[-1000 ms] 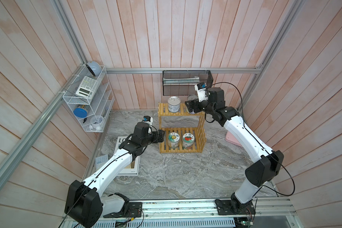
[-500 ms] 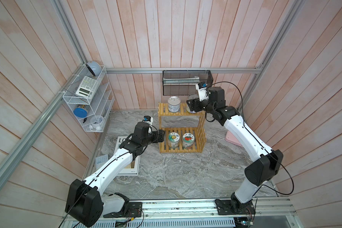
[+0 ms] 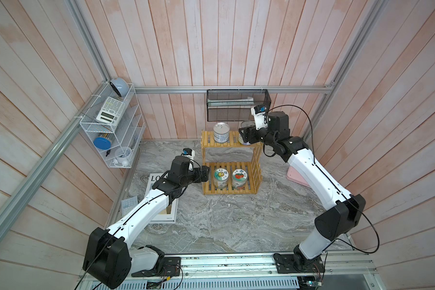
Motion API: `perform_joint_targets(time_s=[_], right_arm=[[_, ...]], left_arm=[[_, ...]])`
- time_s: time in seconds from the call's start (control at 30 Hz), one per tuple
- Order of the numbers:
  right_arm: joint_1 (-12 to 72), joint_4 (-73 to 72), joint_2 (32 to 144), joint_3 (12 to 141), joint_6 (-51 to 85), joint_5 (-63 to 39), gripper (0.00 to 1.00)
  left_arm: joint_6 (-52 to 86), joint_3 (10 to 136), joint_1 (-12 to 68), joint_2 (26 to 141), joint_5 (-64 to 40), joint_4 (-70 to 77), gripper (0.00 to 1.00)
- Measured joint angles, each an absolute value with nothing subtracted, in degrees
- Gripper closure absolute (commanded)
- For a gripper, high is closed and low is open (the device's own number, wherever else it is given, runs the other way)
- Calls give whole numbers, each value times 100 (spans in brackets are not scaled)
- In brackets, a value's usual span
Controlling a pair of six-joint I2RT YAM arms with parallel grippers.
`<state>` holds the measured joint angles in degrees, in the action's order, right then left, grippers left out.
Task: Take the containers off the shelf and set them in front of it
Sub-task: 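Pick up a container from the shelf, then place the container at the center of the board.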
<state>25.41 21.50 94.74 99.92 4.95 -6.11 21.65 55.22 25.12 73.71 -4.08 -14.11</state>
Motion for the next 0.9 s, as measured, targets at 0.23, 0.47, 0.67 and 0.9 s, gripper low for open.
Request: perform_joint_targets(time_s=[0.23, 0.47, 0.67, 0.9], right_arm=[[2609, 2123, 8586, 9242, 572, -578, 35], [3173, 2108, 7367, 7944, 576, -342, 35], [3972, 2121, 6438, 6807, 578, 141, 35], [4488, 1900, 5739, 5389, 731, 650, 35]], left_arm=[[2165, 5522, 2512, 7371, -408, -1411, 0], [2165, 5524, 2506, 7373, -405, -1415, 0], [2163, 5529, 2506, 7373, -408, -1417, 0], [2165, 5529, 2506, 7371, -408, -1417, 0]])
